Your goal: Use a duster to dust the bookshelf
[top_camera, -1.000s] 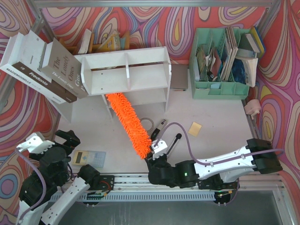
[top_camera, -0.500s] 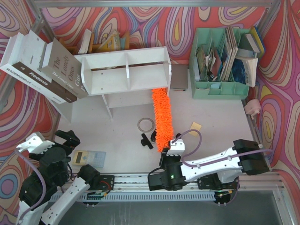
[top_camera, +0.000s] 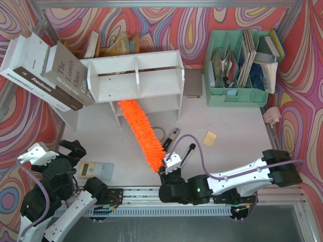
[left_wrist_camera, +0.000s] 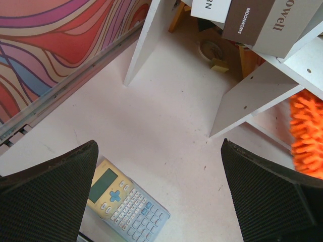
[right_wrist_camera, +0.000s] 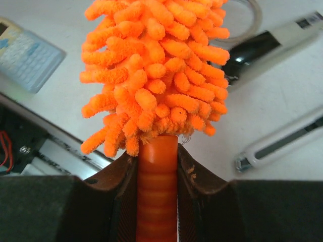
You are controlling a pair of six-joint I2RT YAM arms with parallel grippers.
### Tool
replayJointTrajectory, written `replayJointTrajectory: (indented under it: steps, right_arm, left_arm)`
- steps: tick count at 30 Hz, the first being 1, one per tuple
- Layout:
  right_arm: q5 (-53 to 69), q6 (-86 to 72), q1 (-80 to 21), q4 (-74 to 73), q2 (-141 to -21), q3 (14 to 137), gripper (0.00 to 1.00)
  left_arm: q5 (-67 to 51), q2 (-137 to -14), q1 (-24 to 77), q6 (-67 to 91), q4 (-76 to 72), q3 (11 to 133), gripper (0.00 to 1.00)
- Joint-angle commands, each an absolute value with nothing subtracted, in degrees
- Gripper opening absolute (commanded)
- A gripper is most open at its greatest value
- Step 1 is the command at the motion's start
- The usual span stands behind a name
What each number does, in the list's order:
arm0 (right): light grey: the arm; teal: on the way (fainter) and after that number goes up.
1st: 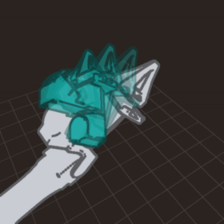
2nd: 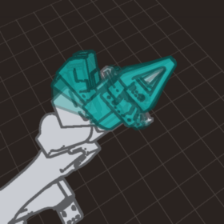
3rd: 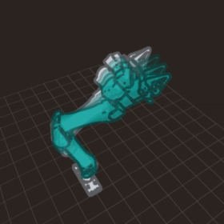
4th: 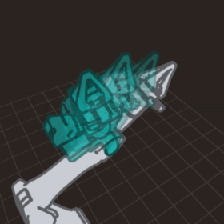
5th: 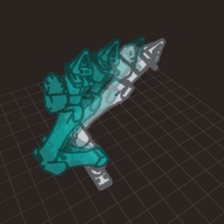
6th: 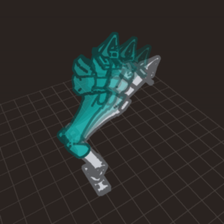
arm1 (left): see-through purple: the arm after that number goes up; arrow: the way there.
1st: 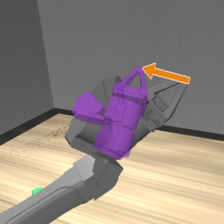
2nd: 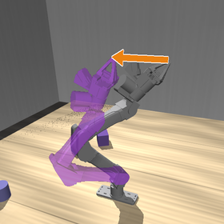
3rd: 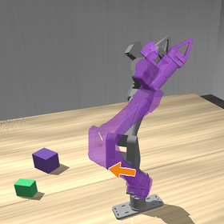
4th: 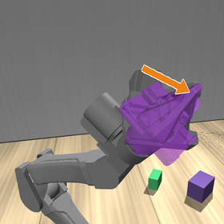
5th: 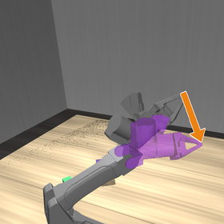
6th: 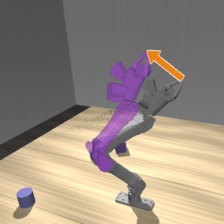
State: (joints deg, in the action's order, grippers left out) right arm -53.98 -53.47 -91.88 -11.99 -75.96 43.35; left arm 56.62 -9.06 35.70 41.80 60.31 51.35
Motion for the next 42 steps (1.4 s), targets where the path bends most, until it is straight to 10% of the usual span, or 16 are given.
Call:
replayJointTrajectory:
  steps: [1, 25, 36, 42]
  right_arm:
    - [-50.8, -36.3, -92.2, 3.3, -79.0, 46.8, 0.0]
    - [-70.5, -101.7, -92.2, -54.5, -76.4, 52.8, 0.0]
    - [-61.9, -48.1, -92.7, -3.3, -70.2, 43.6, 0.0]
    - [-66.4, -63.1, -92.7, -22.1, -73.0, 49.7, 0.0]
  left_arm:
    - [57.4, -9.0, 35.9, 41.7, 61.0, 50.9, 0.98]
    - [57.3, -9.6, 36.0, 41.5, 60.9, 50.8, 0.98]
    - [57.4, -9.8, 35.9, 41.6, 61.0, 50.9, 0.98]
    - [57.4, -9.5, 35.9, 41.6, 61.0, 50.8, 0.98]
